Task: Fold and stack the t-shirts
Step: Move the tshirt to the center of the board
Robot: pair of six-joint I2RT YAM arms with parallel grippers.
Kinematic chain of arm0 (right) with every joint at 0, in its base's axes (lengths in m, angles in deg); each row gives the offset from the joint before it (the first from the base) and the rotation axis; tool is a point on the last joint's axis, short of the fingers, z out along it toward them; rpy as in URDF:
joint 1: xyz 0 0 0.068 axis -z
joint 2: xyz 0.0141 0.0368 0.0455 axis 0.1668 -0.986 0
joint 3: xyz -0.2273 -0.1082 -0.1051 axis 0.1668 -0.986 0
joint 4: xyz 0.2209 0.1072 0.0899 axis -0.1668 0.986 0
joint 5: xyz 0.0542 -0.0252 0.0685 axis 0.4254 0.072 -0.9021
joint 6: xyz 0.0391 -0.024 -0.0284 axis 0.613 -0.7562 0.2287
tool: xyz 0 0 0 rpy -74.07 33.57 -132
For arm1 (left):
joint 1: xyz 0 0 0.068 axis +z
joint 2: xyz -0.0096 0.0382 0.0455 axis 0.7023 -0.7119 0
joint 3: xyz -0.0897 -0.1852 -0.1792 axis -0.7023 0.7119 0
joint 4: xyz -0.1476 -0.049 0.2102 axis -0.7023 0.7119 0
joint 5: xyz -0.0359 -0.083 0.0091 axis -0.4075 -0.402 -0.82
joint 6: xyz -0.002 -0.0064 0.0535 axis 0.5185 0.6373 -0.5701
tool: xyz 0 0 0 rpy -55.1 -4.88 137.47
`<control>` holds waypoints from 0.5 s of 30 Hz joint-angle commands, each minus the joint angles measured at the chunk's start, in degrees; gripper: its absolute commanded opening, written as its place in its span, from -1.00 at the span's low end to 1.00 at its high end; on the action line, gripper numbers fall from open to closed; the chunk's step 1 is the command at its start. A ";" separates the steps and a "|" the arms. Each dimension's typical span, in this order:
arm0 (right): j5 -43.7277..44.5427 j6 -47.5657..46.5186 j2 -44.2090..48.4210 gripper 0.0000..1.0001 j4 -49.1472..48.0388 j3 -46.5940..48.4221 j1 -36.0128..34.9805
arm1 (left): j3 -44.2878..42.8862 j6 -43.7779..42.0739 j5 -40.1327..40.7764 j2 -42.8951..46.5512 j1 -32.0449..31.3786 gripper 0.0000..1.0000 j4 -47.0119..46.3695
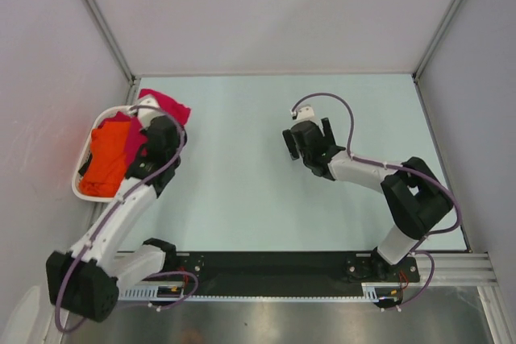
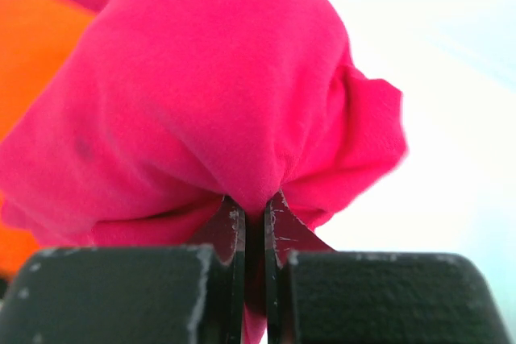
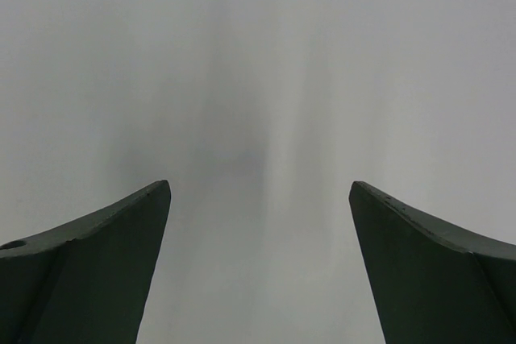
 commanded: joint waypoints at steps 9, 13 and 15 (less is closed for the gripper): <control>4.91 5.40 12.94 0.99 2.13 -0.95 10.72 | -30.57 -4.88 -11.44 -43.20 -21.75 -1.00 -4.99; 4.55 5.75 14.80 0.99 4.13 -1.48 11.78 | -41.23 -4.79 -14.16 -56.68 -28.42 -1.00 -1.03; 4.64 5.84 15.33 1.00 5.37 -0.96 12.04 | -47.12 -4.44 -16.09 -63.10 -30.71 -1.00 2.03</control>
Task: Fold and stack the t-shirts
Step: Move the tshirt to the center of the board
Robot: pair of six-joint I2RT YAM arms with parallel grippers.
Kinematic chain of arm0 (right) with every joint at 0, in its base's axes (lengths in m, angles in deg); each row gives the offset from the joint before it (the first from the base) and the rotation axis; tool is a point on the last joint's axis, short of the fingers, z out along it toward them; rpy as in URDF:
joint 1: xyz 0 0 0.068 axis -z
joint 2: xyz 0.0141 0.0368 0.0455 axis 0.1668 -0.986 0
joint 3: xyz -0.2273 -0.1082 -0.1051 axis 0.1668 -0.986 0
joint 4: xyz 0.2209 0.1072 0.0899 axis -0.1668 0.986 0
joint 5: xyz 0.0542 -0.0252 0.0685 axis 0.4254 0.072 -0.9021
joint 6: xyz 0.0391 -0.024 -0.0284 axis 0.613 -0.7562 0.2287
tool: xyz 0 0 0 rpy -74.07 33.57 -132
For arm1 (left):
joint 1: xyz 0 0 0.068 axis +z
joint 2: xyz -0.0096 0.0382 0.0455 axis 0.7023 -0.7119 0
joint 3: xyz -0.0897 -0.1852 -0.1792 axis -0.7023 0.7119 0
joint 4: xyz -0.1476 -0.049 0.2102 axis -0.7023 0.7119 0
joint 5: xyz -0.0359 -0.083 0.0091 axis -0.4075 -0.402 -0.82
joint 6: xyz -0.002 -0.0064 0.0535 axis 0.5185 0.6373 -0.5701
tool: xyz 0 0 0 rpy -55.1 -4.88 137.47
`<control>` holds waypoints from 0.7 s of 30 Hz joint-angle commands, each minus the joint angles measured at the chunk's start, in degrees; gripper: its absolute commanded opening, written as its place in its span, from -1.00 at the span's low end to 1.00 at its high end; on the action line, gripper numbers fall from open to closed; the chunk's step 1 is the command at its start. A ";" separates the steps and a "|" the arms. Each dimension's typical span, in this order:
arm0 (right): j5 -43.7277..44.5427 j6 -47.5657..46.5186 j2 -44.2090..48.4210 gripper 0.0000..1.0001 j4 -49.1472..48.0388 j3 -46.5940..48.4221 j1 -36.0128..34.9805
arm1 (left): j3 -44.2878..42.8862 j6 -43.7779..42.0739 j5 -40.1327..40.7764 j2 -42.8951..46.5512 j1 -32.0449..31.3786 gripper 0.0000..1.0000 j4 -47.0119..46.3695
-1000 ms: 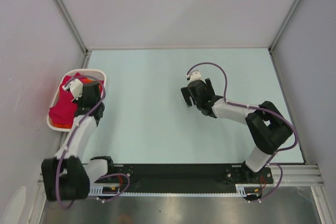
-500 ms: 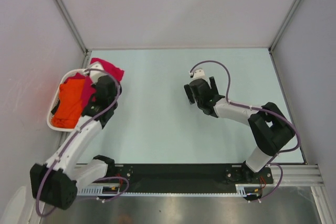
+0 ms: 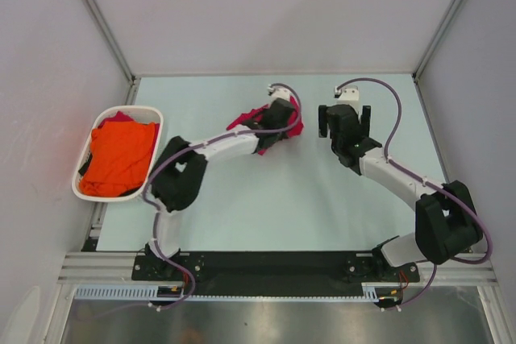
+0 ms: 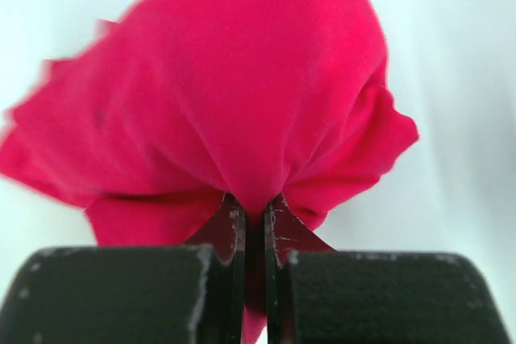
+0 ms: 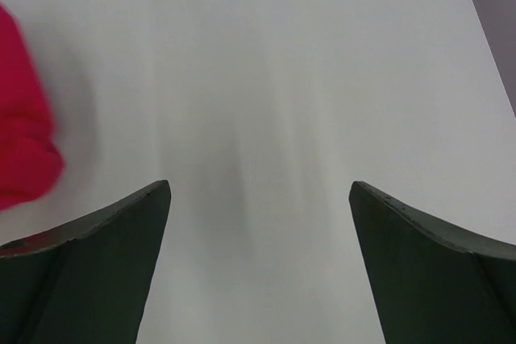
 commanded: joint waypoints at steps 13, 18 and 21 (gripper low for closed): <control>-1.14 2.26 2.63 1.00 2.54 -0.87 0.59 | 3.70 -2.08 3.10 5.64 -8.19 0.99 0.56; -1.93 2.44 1.93 0.99 2.19 -1.39 0.15 | 11.80 -0.95 4.27 10.40 -3.20 0.99 -2.78; -1.76 2.52 2.19 0.99 1.92 -1.66 -0.02 | 13.83 -0.33 -0.20 8.66 1.73 0.99 -5.51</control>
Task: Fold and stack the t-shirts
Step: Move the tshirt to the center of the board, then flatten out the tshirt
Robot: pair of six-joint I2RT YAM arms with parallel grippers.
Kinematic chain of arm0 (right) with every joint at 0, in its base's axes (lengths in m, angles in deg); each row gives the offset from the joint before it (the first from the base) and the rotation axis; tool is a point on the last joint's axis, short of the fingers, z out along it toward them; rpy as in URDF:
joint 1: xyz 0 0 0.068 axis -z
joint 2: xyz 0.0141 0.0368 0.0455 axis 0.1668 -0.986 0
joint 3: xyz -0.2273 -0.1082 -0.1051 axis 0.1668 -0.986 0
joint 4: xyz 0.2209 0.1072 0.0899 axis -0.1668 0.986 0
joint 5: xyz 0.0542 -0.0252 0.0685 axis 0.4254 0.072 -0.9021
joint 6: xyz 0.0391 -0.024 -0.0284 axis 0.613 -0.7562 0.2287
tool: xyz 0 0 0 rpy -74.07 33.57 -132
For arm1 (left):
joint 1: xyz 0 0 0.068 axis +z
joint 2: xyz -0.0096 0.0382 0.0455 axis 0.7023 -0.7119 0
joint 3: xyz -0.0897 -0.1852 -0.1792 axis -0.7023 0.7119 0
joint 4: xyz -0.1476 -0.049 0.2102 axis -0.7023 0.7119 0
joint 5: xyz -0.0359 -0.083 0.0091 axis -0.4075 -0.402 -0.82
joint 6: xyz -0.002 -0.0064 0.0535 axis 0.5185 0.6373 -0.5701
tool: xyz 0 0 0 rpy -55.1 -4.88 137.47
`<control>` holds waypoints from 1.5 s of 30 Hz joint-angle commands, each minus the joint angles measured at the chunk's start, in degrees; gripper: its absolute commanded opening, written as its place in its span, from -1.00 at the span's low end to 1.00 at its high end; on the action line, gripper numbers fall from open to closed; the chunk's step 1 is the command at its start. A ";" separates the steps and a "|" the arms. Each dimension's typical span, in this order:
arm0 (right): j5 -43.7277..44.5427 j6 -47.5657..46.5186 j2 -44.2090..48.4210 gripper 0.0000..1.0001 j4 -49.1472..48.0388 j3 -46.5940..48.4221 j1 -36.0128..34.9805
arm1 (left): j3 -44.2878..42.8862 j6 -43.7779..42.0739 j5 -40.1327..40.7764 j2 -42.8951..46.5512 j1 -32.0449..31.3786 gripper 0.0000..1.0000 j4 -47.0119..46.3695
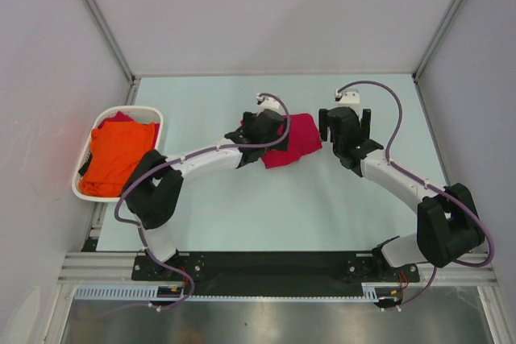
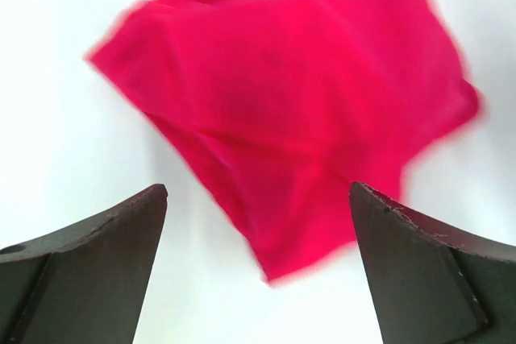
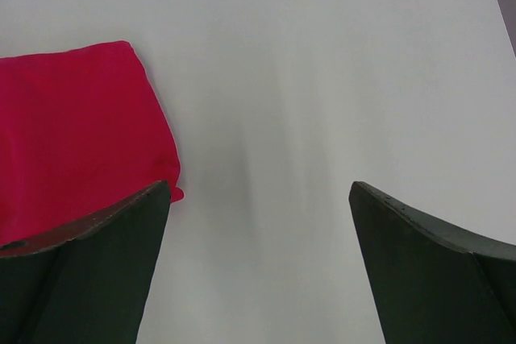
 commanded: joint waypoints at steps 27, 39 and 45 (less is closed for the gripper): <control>-1.90 0.56 -1.40 0.99 -2.10 -0.81 -0.63 | -1.36 1.88 -18.59 -3.49 16.57 0.84 -9.45; -1.72 0.03 -0.61 0.99 -2.10 -0.81 -0.63 | -9.89 3.47 -24.39 -14.48 16.49 0.40 -9.28; -1.72 0.12 -0.79 0.99 -1.93 -0.63 -0.63 | -8.57 3.56 -23.78 -12.38 16.49 -1.00 -9.01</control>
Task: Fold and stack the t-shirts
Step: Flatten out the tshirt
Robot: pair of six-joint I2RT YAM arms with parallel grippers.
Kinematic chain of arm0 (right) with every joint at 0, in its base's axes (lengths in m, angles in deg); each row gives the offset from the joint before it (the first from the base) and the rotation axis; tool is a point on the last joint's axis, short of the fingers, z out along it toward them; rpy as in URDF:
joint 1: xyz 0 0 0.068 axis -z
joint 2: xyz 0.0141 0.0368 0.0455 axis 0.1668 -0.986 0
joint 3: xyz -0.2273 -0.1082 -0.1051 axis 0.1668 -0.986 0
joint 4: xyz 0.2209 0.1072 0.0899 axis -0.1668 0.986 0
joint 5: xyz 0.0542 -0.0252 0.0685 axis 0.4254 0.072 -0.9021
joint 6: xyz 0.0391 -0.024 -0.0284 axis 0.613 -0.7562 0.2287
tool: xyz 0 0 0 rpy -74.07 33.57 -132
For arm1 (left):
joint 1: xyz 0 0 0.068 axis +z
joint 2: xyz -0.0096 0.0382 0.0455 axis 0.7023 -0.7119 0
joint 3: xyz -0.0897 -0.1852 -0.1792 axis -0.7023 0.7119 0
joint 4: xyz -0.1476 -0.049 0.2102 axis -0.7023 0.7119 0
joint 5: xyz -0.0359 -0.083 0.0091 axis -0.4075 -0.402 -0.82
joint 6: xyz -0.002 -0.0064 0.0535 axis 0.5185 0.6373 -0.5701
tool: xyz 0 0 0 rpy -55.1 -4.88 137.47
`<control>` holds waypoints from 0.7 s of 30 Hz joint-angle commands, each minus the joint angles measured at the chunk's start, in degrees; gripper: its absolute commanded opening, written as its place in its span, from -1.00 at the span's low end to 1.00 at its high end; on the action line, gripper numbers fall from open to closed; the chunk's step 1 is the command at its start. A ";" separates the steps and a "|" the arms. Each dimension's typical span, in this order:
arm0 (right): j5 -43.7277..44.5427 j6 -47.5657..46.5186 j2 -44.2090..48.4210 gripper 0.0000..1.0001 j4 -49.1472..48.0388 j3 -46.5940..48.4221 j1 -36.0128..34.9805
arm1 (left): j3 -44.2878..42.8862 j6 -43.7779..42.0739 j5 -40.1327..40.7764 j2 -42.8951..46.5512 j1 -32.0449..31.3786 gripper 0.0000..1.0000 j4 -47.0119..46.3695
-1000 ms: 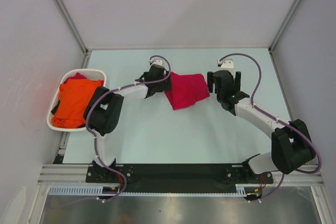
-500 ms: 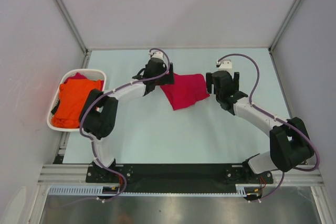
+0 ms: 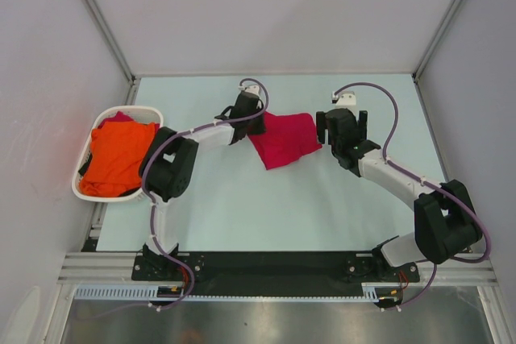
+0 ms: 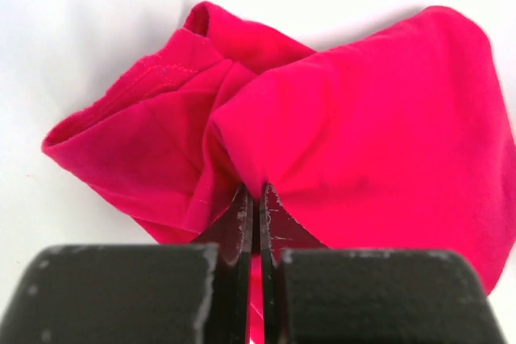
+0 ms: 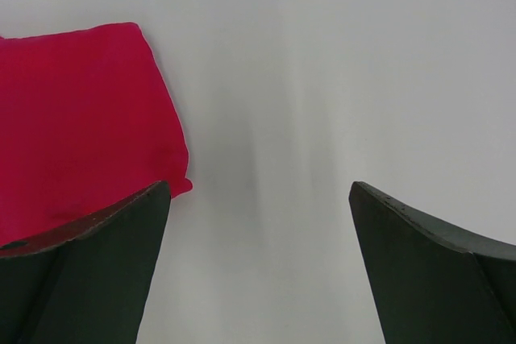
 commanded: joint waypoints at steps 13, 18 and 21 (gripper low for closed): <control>1.48 1.48 2.61 0.99 -0.77 -0.53 -0.18 | 3.48 -1.59 -14.14 12.77 -6.52 -1.00 -6.14; 1.92 1.74 4.10 0.99 -0.15 -0.52 0.00 | -1.79 -2.82 -17.05 8.73 -12.06 -1.00 0.26; 2.53 1.74 4.80 0.99 0.37 -0.70 0.00 | -2.24 -1.69 -19.58 6.27 -14.44 -1.00 1.07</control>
